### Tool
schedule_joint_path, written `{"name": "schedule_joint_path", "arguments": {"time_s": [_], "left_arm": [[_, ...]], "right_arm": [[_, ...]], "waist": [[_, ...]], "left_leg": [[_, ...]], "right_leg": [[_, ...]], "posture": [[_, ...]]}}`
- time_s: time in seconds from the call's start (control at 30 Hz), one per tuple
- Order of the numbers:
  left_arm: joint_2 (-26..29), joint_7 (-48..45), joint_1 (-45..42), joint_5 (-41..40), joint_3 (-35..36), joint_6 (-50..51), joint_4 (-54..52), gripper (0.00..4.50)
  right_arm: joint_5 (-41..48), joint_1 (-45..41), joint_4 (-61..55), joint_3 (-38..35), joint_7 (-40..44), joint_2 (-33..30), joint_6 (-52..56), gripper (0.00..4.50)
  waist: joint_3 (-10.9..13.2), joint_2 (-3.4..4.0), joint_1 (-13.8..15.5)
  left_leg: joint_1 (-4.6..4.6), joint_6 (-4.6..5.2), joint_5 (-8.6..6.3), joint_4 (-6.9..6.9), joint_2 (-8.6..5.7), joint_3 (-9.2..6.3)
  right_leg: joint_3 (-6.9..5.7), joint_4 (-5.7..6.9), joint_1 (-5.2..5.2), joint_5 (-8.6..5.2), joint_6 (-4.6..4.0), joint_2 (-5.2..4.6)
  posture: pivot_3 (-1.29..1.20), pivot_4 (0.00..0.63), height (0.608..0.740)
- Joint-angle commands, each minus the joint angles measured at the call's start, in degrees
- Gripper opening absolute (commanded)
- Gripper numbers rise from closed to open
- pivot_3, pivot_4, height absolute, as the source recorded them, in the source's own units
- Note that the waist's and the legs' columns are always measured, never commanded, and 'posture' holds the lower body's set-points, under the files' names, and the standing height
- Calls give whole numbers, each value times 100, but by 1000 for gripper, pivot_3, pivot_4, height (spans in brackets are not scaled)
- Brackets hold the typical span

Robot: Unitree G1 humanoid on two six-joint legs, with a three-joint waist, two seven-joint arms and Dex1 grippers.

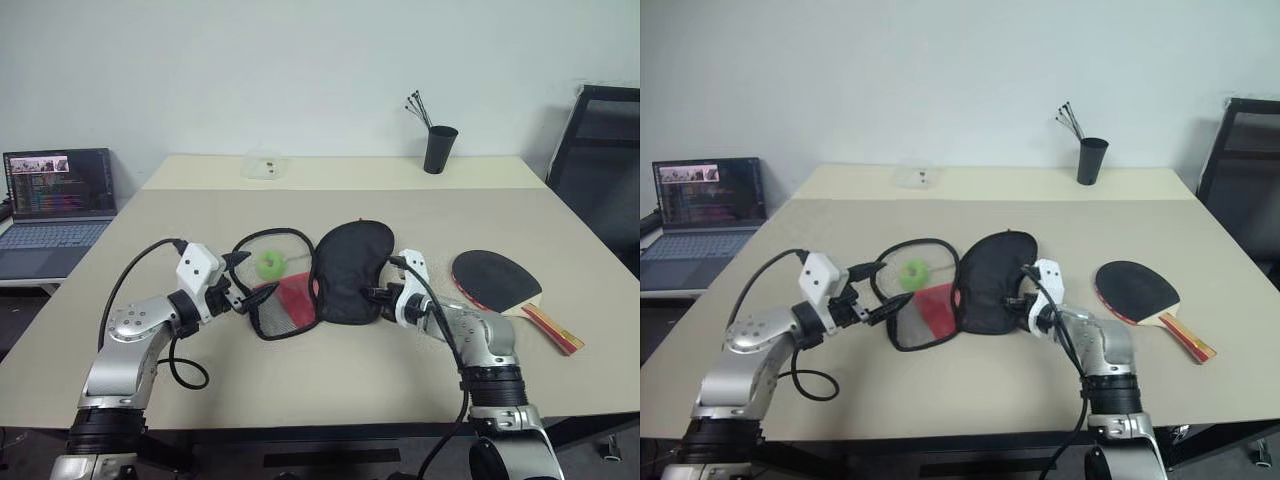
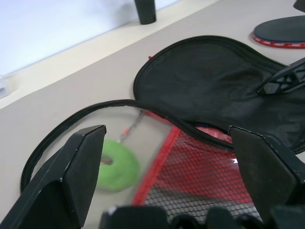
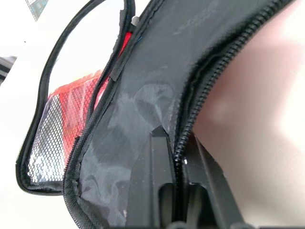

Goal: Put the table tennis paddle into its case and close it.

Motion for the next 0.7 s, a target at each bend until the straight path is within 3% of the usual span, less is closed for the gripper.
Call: {"name": "schedule_joint_path", "arguments": {"time_s": [0.03,0.7], "left_arm": [[-31,-62,-255,6,-76,-152,-54,4500],[-482,-453,-1194,182,-646,-507,695,4500]], "right_arm": [[212,198,-543,-133,-46,-148,352,24],[404,793,-1404,-648,-707,91,611,24]], "waist": [[0,0,0],[0,0,-5]], "left_leg": [[1,0,0,0,0,2],[-2,0,0,0,-5,5]], "right_leg": [[1,0,0,0,0,0],[4,-2,-3,0,1,4]], "posture": [[0,150,740],[0,150,740]]}}
